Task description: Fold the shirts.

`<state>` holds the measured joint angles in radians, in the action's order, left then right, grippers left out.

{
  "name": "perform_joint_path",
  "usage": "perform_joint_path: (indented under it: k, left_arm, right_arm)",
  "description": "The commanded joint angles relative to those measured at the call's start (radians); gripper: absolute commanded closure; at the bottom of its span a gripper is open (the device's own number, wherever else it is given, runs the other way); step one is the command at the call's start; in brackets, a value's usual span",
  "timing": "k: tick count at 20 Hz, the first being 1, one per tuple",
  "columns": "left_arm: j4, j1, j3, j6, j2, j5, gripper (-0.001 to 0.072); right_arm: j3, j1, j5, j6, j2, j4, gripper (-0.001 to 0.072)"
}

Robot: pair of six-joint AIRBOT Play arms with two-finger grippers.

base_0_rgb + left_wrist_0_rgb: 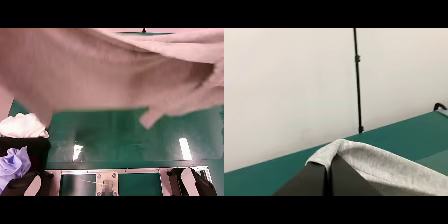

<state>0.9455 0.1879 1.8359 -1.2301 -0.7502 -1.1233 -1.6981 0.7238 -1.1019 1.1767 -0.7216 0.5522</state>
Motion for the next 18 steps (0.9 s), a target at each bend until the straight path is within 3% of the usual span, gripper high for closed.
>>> perform_joint_path:
  k: [1,5,8,14,18]
  left_arm:
    - [0.067,0.000,-0.080,-0.033,-0.035,-0.060,0.0684]
    - [-0.123,0.000,-0.320,0.060,-0.218,-0.050,0.0684]
    - [-0.248,0.000,-0.457,0.158,-0.427,0.005,0.0684]
    - [-0.321,-0.052,-0.462,0.193,-0.880,0.147,0.0684]
    - [-0.337,-0.055,-0.394,0.183,-0.964,0.282,0.0684]
  right_arm:
    - [0.181,-0.031,0.029,-0.007,-0.001,0.013,0.0702]
    - [0.531,-0.209,0.158,-0.092,-0.108,0.015,0.0702]
    - [0.665,-0.306,0.290,-0.138,-0.285,0.014,0.0702]
    - [0.535,-0.362,0.395,-0.138,-0.761,0.005,0.0702]
    - [0.308,-0.360,0.364,-0.093,-0.951,0.006,0.0702]
